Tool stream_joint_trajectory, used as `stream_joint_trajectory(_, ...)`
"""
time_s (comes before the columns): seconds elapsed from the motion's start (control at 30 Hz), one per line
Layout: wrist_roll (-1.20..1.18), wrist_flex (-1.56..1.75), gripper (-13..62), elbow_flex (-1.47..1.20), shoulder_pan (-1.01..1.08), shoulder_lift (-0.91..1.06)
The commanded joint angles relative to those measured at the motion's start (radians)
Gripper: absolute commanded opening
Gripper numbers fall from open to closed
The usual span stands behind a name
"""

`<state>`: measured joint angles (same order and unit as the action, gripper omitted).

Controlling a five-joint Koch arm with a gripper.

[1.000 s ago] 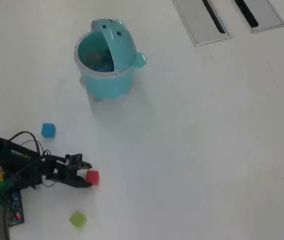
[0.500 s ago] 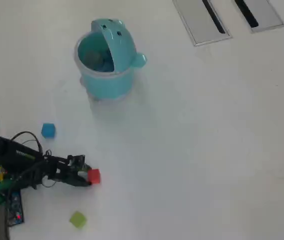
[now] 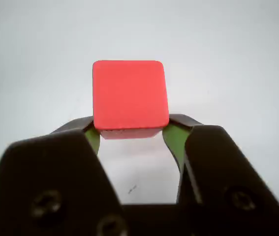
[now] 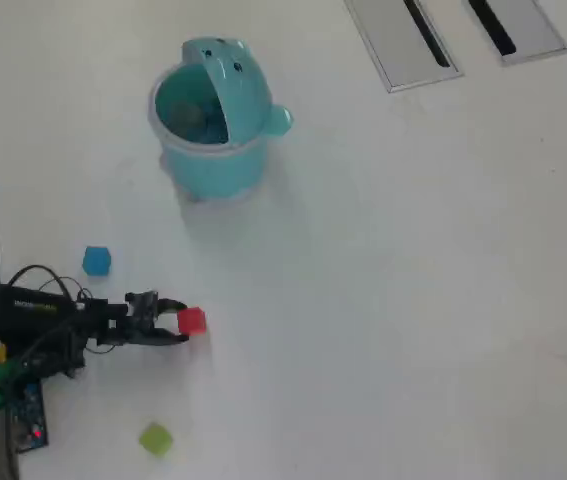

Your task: Grasp RGB lego blocks and put them in the bin one by one.

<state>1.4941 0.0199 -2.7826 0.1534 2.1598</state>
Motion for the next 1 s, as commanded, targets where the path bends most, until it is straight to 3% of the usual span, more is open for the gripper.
stream_joint_trajectory(0.0, -0.074, 0.041, 5.4, 0.084, -0.061, 0.095)
stream_joint_trajectory(0.13, -0.143, -0.005, 5.4, 0.087, -0.149, 0.201)
stream_joint_trajectory(0.43, -0.261, -0.008, 5.4, 0.276, -0.172, 0.204)
stream_joint_trajectory(0.97, -0.250, 0.069, 5.3, 0.520, -0.420, 0.207)
